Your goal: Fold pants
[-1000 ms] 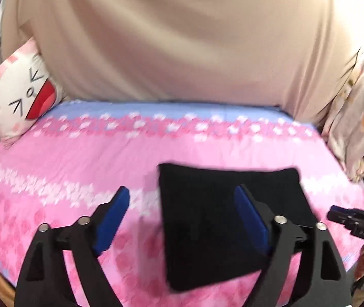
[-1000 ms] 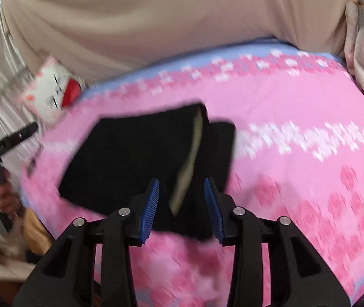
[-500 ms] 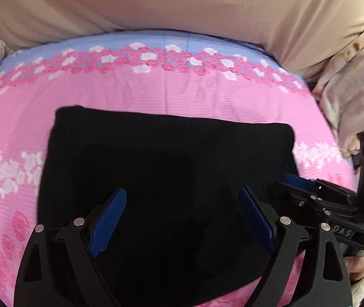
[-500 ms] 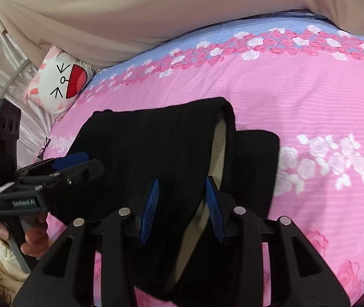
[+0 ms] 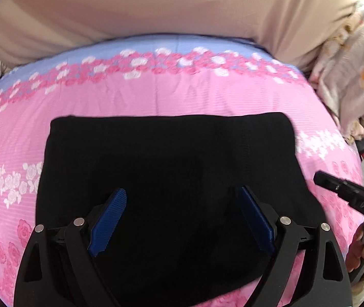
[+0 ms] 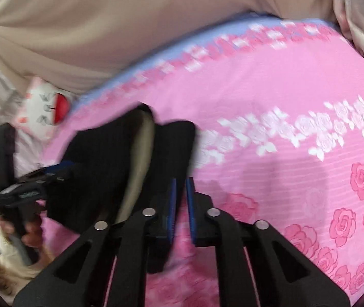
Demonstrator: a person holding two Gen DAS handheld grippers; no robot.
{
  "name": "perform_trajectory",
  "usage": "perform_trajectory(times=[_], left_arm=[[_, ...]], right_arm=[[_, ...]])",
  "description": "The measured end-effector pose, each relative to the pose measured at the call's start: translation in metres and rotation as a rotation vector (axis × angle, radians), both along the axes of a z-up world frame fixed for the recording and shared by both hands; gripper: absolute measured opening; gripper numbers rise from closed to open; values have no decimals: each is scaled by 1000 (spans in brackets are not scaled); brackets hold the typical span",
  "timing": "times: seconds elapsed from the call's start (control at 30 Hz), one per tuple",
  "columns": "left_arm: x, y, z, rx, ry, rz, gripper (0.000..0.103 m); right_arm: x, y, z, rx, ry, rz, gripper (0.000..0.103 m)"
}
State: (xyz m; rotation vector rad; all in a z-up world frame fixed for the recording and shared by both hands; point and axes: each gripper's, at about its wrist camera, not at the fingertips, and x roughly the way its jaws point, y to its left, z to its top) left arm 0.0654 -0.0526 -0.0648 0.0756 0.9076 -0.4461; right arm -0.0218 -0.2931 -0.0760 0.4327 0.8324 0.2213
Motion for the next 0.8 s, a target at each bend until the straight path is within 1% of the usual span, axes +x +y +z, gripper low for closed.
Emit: perform_trajectory(times=[0.07,0.1,0.17,0.27,0.3,0.33,0.4,0.47,0.5,0.57,0.6,0.67,0.73,0.8], left_arm=[[-8,-1,5,-8,-3,-27,87],[-9,-2,6,-11,1,-37,87],[-10,-2,6,-9,11,-41,87],[-9,4,4,25,4,2,87],[-7,8,2,31,11,19,87],[-6,10,1,31,16,31,87],[-2,16,-1,37,25,55,87],[3,19,-4,39,32,73,87],[5,19,-4,39,34,78,87],[7,20,-4,42,35,80,87],[6,21,-3,42,33,79,87],[6,22,-3,36,29,70,87],[9,21,-7,48,33,67,87],[13,19,-10,57,40,68,87]], right_arm=[[0,13,10,-33,-32,49,30],[2,18,13,-58,-37,72,32],[11,31,13,-137,-41,123,33],[25,57,2,-283,-13,192,33],[25,63,4,-288,-20,214,33],[25,68,6,-273,-34,245,33],[22,76,17,-203,-74,322,32],[27,82,22,-186,-83,362,32],[33,83,20,-192,-72,367,32],[46,78,8,-197,-14,356,34],[47,71,5,-179,-2,345,35],[46,54,-1,-75,12,340,35],[49,48,-8,-12,31,347,35],[52,52,-11,17,38,364,35]])
